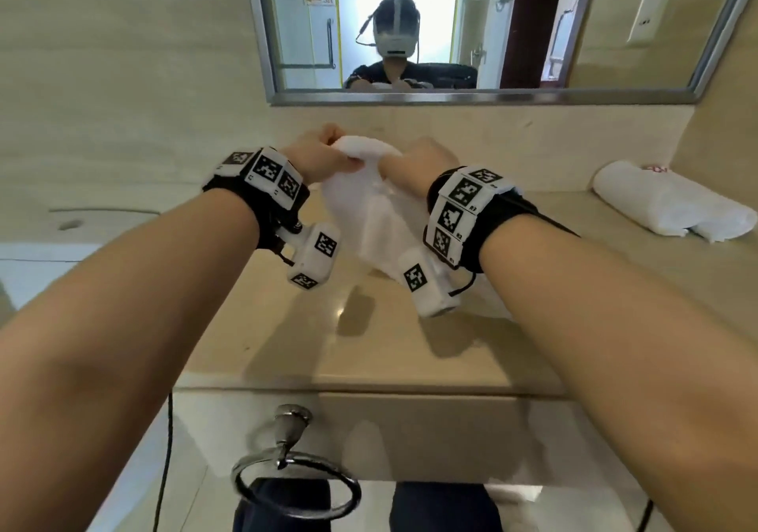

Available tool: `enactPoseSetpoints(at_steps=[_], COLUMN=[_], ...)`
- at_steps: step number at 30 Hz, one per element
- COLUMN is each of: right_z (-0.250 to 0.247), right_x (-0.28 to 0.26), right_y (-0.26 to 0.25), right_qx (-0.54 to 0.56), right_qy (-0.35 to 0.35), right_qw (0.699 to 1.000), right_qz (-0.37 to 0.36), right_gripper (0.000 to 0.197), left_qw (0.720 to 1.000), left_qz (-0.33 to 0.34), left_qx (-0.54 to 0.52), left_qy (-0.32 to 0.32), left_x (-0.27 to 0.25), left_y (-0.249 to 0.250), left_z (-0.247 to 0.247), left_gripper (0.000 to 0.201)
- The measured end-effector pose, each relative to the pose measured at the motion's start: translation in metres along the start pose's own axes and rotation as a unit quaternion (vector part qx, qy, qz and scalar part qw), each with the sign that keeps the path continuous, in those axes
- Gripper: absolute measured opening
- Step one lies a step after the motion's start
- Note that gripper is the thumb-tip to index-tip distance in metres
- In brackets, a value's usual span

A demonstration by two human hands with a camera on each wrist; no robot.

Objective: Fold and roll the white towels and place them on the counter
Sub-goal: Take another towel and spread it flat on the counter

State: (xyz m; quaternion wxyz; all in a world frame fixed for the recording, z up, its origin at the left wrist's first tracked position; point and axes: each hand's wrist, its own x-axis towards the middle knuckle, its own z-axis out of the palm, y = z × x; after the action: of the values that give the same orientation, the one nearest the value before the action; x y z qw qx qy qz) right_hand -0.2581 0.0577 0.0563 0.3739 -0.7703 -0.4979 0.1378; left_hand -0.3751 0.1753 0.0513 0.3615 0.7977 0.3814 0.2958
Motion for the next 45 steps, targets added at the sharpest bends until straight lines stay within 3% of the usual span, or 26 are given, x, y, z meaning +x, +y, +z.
enactPoseSetpoints(at_steps=[2, 6, 9, 13, 16, 19, 21, 23, 25, 27, 31, 34, 38, 41, 43, 45], right_z=[0.017, 0.045, 0.063, 0.091, 0.108, 0.112, 0.109, 0.104, 0.104, 0.108, 0.110, 0.113, 0.120, 0.117, 0.116, 0.116], right_x=[0.002, 0.002, -0.002, -0.004, -0.009, -0.012, -0.011, -0.009, -0.010, -0.008, 0.006, 0.014, 0.027, 0.029, 0.030, 0.030], right_y=[-0.019, -0.046, -0.066, -0.092, -0.107, -0.115, -0.111, -0.099, -0.084, -0.072, -0.071, -0.077, -0.069, -0.065, -0.067, -0.070], right_qx=[-0.008, 0.046, 0.046, 0.076, 0.111, 0.105, 0.070, -0.012, -0.162, -0.229, -0.164, -0.146, -0.053, -0.042, -0.042, -0.035], right_qy=[0.006, 0.029, -0.005, -0.043, -0.082, -0.145, -0.178, -0.212, -0.260, -0.275, -0.160, -0.101, -0.046, -0.032, -0.033, -0.038], right_qw=[0.999, 0.995, 0.994, 0.987, 0.979, 0.970, 0.972, 0.970, 0.945, 0.927, 0.965, 0.976, 0.996, 0.999, 0.999, 0.999], right_qz=[-0.035, -0.082, -0.102, -0.134, -0.147, -0.162, -0.139, -0.120, -0.118, -0.110, -0.126, -0.124, -0.054, -0.011, 0.007, 0.017], right_gripper=[0.015, 0.030, 0.033, 0.031, 0.031, 0.016, 0.047, 0.068, 0.067, 0.059, 0.032, 0.038, 0.043, 0.036, 0.027, 0.032], left_qw=[0.998, 0.990, 0.984, 0.970, 0.953, 0.930, 0.918, 0.916, 0.920, 0.919, 0.965, 0.990, 0.990, 0.998, 0.983, 0.966], left_qz=[0.003, 0.010, 0.010, -0.005, -0.015, -0.038, -0.056, -0.077, -0.096, -0.097, -0.130, -0.116, 0.015, 0.053, 0.058, 0.082], left_qx=[-0.051, -0.109, -0.126, -0.119, -0.127, -0.165, -0.205, -0.223, -0.222, -0.260, -0.179, -0.046, 0.028, 0.041, 0.157, 0.235], left_qy=[0.038, 0.084, 0.130, 0.211, 0.273, 0.325, 0.334, 0.324, 0.310, 0.280, 0.139, 0.067, 0.136, 0.014, -0.074, -0.067], left_x=[-0.009, -0.035, -0.054, -0.072, -0.080, -0.083, -0.083, -0.080, -0.076, -0.077, -0.070, -0.069, -0.070, -0.073, -0.074, -0.071], left_y=[-0.010, -0.031, -0.046, -0.059, -0.064, -0.065, -0.065, -0.067, -0.072, -0.076, -0.088, -0.090, -0.092, -0.081, -0.077, -0.076], left_z=[-0.018, -0.046, -0.065, -0.087, -0.106, -0.123, -0.129, -0.129, -0.129, -0.129, -0.123, -0.111, -0.102, -0.095, -0.086, -0.080], left_gripper=[0.023, 0.017, 0.007, 0.018, 0.012, 0.012, 0.012, 0.017, 0.026, 0.019, 0.015, 0.012, 0.056, 0.066, 0.071, 0.063])
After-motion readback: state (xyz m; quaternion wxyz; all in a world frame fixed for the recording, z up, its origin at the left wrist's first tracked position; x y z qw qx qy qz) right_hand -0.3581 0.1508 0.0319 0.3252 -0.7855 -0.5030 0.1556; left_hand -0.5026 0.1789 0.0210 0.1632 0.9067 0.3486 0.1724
